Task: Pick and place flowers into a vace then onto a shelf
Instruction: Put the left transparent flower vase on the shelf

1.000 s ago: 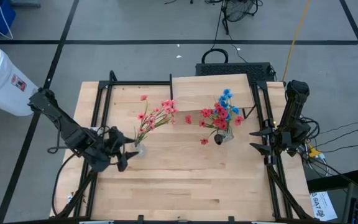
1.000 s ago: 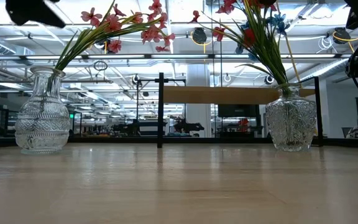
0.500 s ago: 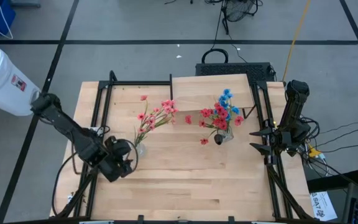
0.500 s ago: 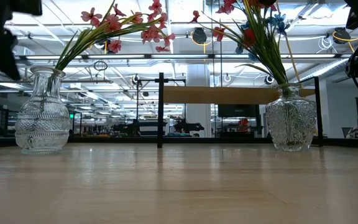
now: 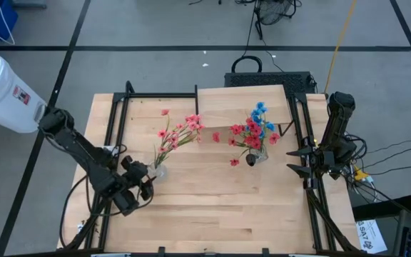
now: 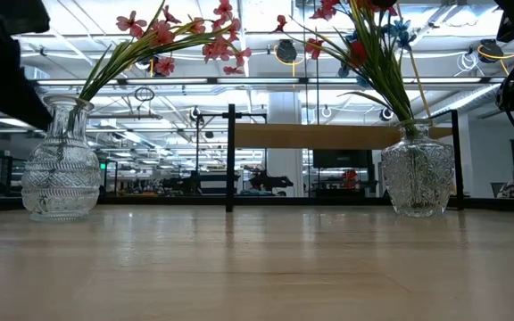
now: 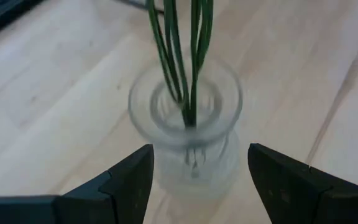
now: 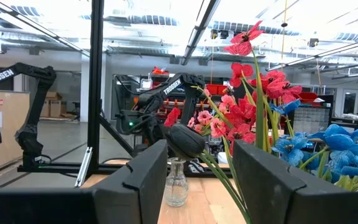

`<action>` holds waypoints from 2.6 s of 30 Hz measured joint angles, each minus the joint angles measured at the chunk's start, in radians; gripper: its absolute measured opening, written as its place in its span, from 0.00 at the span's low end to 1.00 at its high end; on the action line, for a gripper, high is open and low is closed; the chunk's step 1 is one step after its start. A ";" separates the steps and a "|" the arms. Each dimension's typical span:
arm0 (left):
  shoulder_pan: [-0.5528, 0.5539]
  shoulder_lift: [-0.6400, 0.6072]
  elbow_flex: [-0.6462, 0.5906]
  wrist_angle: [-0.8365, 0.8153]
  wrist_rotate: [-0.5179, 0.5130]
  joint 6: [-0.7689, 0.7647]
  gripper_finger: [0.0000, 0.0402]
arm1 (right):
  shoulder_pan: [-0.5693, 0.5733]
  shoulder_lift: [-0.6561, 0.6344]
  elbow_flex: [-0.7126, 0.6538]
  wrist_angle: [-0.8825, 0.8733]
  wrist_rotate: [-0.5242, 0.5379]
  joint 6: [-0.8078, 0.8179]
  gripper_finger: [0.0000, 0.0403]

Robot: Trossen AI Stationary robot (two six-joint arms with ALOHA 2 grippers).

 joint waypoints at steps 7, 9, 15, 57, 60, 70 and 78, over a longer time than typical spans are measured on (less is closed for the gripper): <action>0.006 0.001 -0.070 0.068 -0.020 -0.072 0.66 | 0.000 0.000 0.000 -0.003 -0.001 0.000 0.44; 0.012 0.001 -0.094 0.121 -0.030 -0.055 0.67 | 0.000 0.000 0.000 -0.003 0.000 0.000 0.44; 0.021 0.001 -0.138 0.187 -0.077 -0.048 0.67 | 0.000 0.000 0.000 -0.003 0.000 0.000 0.43; 0.064 0.001 -0.141 0.278 -0.228 0.050 0.84 | 0.000 0.000 0.000 -0.003 0.000 0.000 0.43; 0.064 0.001 -0.141 0.285 -0.240 0.061 0.75 | 0.000 0.000 0.000 -0.003 0.000 0.000 0.44; 0.065 0.001 -0.142 0.286 -0.273 0.071 0.45 | 0.000 0.000 0.000 -0.003 0.000 0.000 0.43; 0.065 0.002 -0.142 0.308 -0.321 0.081 0.44 | 0.000 0.000 0.000 -0.003 0.000 0.000 0.43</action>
